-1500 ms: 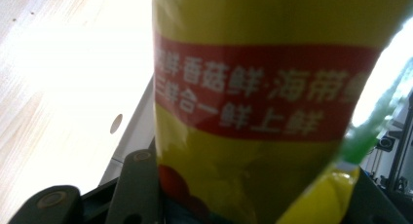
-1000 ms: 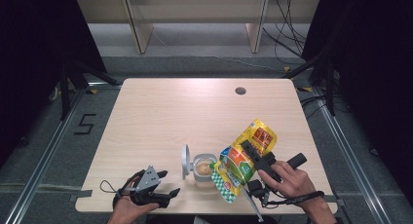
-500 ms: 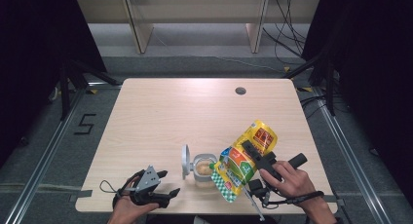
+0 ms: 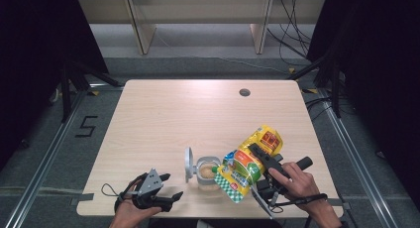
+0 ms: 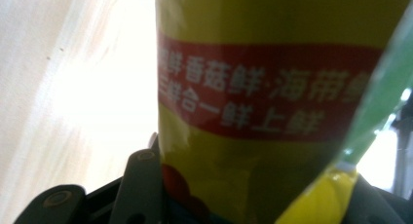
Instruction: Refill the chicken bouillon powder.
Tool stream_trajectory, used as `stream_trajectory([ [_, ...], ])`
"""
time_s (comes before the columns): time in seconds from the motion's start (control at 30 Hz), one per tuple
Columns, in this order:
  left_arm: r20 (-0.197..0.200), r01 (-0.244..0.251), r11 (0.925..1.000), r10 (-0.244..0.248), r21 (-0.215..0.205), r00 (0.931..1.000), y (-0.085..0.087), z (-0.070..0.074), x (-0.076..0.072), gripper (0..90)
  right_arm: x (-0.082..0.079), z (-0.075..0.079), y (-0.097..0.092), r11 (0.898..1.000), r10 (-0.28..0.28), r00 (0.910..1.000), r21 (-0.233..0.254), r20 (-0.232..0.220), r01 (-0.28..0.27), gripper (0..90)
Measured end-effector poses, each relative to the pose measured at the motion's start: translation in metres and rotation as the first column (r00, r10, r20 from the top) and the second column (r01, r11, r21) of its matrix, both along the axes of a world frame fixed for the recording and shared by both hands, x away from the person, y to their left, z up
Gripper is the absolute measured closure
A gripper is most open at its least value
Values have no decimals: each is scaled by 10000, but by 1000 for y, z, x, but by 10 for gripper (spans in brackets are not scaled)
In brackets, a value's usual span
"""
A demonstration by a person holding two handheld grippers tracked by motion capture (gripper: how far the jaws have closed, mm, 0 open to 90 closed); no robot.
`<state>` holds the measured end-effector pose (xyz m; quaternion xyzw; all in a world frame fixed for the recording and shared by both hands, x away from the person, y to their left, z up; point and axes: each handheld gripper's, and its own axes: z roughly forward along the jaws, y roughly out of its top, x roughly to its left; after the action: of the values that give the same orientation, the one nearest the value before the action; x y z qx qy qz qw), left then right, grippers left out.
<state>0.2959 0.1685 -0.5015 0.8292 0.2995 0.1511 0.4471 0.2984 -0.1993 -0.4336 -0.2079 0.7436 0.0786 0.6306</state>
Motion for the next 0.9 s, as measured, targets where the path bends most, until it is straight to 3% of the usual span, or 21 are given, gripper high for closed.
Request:
stream_trajectory([
  [0.03,-1,1,10000,-1,8,10000,0,0,0,253,5,7,4,9964,744,9967,-439,321,-729,589],
  [0.07,-2,2,10000,-2,6,10000,0,0,0,252,5,5,2,9981,614,9981,-119,101,-612,591],
  [0.1,-1,2,10000,-2,0,10000,0,0,0,253,6,8,2,9960,839,9962,-329,232,-831,592],
  [0.17,2,4,10000,-4,0,10000,0,0,0,253,8,8,0,9968,783,9969,-159,92,-781,593],
  [0.2,1,-1,10000,1,1,10000,0,0,0,253,8,6,-2,9981,548,9983,280,-184,-543,594],
  [0.27,29,-5,10000,5,17,10000,0,0,0,252,11,7,-4,9972,710,9972,258,-232,-704,595],
  [0.3,10,24,10000,-24,72,10000,0,0,0,253,11,3,-6,9974,440,9974,587,-569,-407,596],
  [0.33,7,3,10000,-3,-7,10000,0,0,0,253,13,5,-5,9969,714,9966,349,-406,-700,596],
  [0.4,4,-4,10000,4,-7,10000,0,0,0,252,13,0,-7,9965,395,9960,763,-796,-334,597],
  [0.5,0,0,10000,0,1,10000,0,0,0,252,16,1,-8,9956,612,9941,757,-896,-545,599],
  [0.53,7,-1,10000,1,0,10000,0,0,0,253,15,-2,-10,9915,431,9920,1269,-1187,-279,599],
  [0.57,31,7,10000,-7,49,10000,0,0,0,253,16,1,-10,9940,595,9901,985,-1271,-471,600],
  [0.63,101,29,9999,-31,124,9999,1,1,0,252,17,-5,-12,9846,519,9837,1733,-1723,-216,601],
  [0.67,101,29,9999,-31,124,9999,1,1,0,253,17,-5,-13,9849,503,9816,1719,-1843,-182,602],
  [0.7,103,39,9999,-40,142,9999,1,1,0,252,20,-1,-12,9890,891,9839,1310,-1547,-690,603],
  [0.73,99,41,9999,-42,140,9999,1,1,0,253,20,-5,-12,9819,961,9785,1785,-1827,-631,604],
  [0.77,96,32,9999,-33,121,9999,1,1,0,252,18,-11,-13,9635,797,9684,2673,-2363,-141,605],
  [0.8,89,27,9999,-28,119,10000,1,1,0,253,22,-7,-13,9726,1095,9699,2248,-2177,-593,605],
  [0.83,85,25,9999,-26,117,10000,1,1,0,252,21,-11,-14,9654,931,9647,2594,-2462,-269,606],
  [0.87,38,11,10000,-11,33,10000,0,0,0,252,23,-9,-14,9693,1096,9659,2402,-2344,-517,607],
  [0.9,29,49,9999,-49,152,10000,1,1,0,253,23,-12,-15,9607,960,9592,2769,-2658,-194,608],
])
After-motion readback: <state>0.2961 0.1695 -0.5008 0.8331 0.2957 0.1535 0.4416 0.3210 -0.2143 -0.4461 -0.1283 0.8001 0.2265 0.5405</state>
